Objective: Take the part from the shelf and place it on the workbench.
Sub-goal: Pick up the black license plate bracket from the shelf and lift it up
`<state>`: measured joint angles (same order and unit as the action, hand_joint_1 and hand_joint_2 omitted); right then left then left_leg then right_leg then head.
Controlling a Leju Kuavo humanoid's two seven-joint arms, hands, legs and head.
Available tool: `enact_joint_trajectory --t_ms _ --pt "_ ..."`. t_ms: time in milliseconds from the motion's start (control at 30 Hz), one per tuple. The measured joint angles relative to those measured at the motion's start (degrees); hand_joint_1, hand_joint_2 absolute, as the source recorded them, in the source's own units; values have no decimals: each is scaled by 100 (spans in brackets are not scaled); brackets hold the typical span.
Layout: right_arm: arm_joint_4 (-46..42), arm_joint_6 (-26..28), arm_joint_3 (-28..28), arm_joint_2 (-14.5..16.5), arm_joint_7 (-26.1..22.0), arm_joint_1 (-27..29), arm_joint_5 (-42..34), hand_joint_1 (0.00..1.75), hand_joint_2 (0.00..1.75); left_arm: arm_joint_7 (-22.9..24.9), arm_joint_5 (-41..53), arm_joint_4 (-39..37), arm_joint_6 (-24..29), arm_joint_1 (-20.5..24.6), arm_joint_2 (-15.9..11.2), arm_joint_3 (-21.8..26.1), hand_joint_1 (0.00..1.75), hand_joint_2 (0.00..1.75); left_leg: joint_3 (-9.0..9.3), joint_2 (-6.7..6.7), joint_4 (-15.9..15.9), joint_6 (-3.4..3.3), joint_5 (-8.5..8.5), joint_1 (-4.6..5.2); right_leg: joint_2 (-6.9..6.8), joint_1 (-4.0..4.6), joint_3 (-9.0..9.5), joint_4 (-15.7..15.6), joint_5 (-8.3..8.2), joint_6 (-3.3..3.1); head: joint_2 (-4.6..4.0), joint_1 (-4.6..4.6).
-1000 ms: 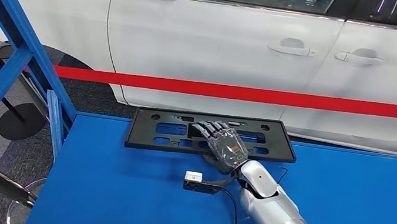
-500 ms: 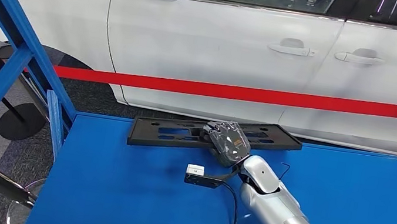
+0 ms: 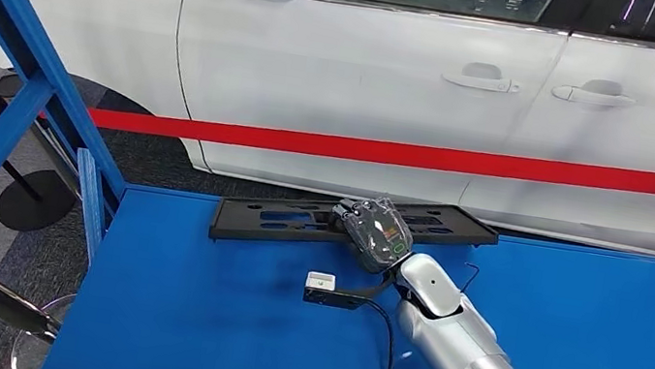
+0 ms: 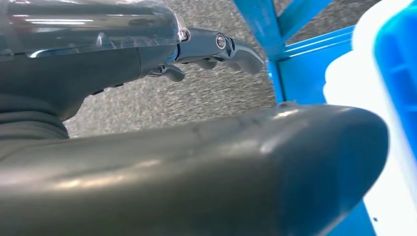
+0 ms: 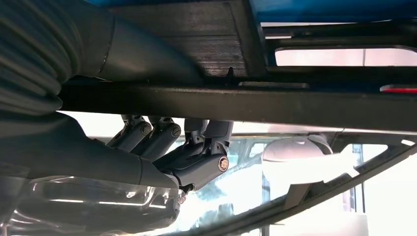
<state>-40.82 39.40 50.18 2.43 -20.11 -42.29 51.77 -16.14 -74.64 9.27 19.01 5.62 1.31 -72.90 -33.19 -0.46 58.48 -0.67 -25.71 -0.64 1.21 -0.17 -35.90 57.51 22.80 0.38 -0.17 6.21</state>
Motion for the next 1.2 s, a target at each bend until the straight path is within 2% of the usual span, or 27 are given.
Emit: enact_joint_trajectory --t_ms 133,300,467,800,1200 --pt "-543 17 -465 -114 251 11 752 175 175 -210 36 0 -7 -1 -26 -1 0 0 -9 -1 0 0 1 0 -1 -1 -7 1 -1 0 -1 0" --pt "-1093 23 -1217 -374 212 -383 432 175 175 -317 26 -1 -10 -19 -49 -1 0 0 -19 -4 1 -2 3 2 -7 -3 -13 2 -3 4 -1 0" --pt "-1381 27 -1600 -577 173 -647 430 175 175 -304 52 -1 -8 -15 -70 -13 0 0 -19 -3 1 -2 1 2 -7 -3 -14 1 -3 4 -1 0" --pt "-1526 26 -1854 -534 315 -813 742 175 175 -145 75 -1 39 21 -72 -60 0 0 -22 -4 0 0 3 0 -16 0 -18 3 -2 5 0 0" --pt "-1455 26 -2022 -497 -39 -754 555 175 175 -204 -122 0 -61 11 -72 -17 0 0 -23 -7 0 2 5 1 -18 -2 -19 5 -2 4 -1 0"
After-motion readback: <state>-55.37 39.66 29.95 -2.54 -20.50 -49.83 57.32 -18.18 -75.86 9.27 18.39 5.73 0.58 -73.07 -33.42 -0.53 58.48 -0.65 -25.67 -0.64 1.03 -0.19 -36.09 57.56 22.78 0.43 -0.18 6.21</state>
